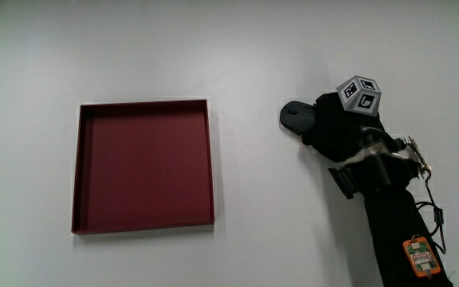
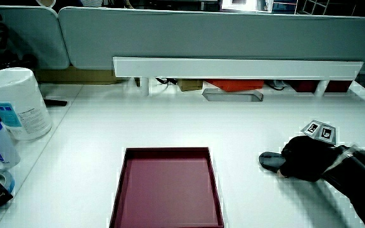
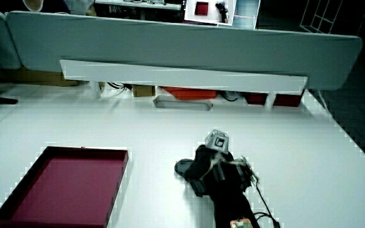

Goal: Pick mouse from desk

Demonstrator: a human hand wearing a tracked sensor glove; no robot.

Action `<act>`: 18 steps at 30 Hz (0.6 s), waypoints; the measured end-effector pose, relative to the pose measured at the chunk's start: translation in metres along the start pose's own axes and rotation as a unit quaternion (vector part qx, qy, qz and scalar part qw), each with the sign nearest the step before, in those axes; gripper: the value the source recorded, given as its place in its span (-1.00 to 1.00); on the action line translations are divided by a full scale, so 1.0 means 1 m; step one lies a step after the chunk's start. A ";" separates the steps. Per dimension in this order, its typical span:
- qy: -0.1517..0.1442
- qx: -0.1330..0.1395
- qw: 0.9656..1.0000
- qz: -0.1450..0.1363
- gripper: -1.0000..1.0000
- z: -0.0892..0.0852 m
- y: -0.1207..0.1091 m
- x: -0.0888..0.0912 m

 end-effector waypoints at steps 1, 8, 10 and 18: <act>-0.002 0.004 1.000 0.001 0.11 0.000 0.001 0.000; -0.009 0.020 1.000 0.003 0.47 0.000 0.000 -0.004; -0.010 0.015 1.000 0.003 0.58 -0.001 0.001 -0.006; -0.014 0.032 0.999 0.006 1.00 -0.001 0.001 -0.006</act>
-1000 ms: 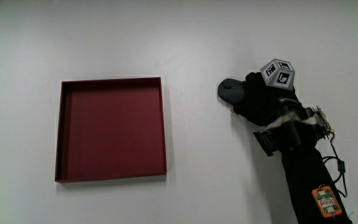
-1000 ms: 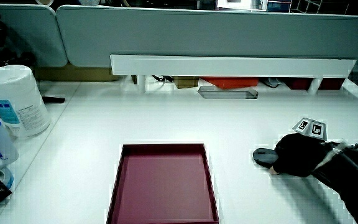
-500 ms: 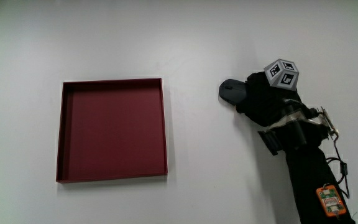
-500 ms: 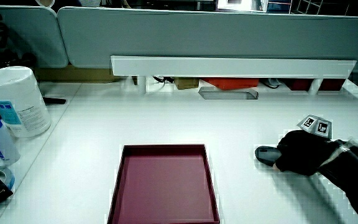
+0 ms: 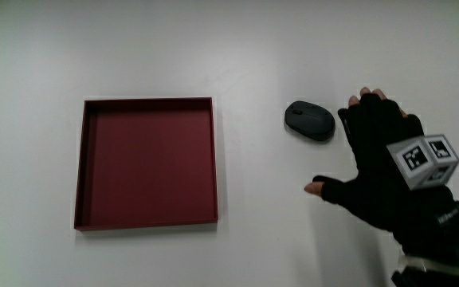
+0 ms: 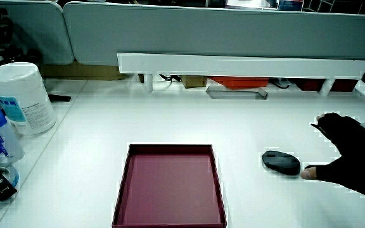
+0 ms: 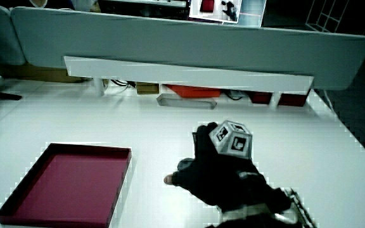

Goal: Pick mouse from desk

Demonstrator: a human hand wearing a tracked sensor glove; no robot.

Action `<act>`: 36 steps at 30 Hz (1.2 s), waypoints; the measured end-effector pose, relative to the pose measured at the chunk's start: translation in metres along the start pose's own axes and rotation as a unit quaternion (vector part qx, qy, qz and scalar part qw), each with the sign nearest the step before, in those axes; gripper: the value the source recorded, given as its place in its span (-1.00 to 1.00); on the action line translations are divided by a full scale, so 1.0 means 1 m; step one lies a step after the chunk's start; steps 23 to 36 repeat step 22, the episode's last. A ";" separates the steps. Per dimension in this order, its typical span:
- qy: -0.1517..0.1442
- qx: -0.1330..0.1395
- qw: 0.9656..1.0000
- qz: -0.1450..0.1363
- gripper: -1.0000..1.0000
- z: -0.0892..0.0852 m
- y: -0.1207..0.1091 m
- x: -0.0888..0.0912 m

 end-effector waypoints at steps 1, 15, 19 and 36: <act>0.000 0.004 1.000 -0.006 1.00 -0.001 0.002 0.002; -0.001 0.050 0.998 0.028 1.00 0.023 -0.012 0.000; -0.004 0.055 0.997 0.050 1.00 0.037 -0.023 -0.012; -0.008 0.074 0.995 0.071 1.00 0.048 -0.036 -0.028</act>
